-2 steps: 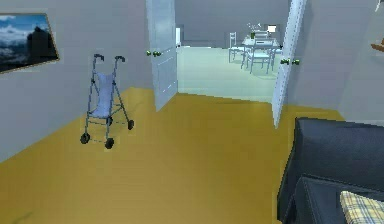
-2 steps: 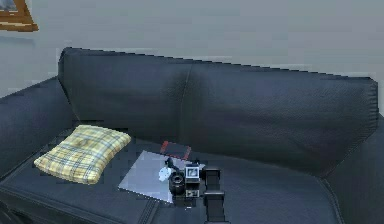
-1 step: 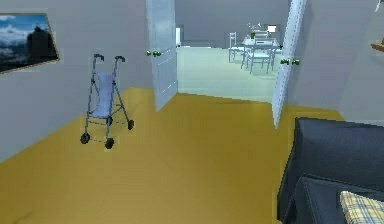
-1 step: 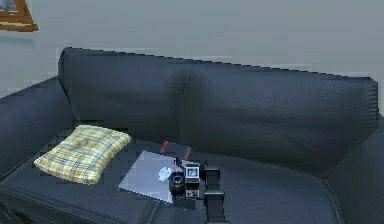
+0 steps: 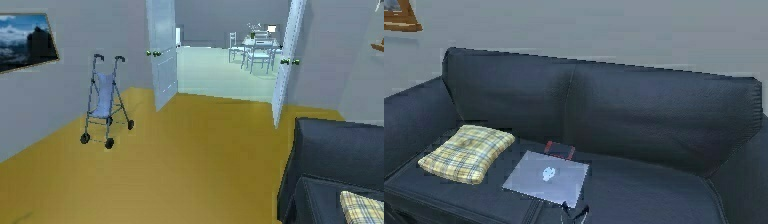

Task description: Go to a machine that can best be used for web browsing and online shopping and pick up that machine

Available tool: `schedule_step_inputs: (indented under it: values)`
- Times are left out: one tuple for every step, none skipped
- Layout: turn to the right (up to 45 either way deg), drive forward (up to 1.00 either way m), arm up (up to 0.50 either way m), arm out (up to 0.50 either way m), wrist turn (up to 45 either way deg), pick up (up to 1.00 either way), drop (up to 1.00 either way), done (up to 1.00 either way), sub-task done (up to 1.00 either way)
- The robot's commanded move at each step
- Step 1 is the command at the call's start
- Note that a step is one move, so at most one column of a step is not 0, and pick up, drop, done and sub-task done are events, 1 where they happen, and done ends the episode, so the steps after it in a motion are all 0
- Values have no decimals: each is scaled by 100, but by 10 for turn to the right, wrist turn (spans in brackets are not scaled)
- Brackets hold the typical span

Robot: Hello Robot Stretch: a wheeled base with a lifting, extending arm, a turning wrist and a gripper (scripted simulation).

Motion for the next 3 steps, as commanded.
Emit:
schedule_step_inputs:
  values:
    - [0, 0, 0, 0, 0, 100, 0, 0, 0]
    - [0, 0, 10, 0, 0, 0, 0, 0, 0]
    - [0, 0, 0, 0, 0, 0, 0, 100, 0]
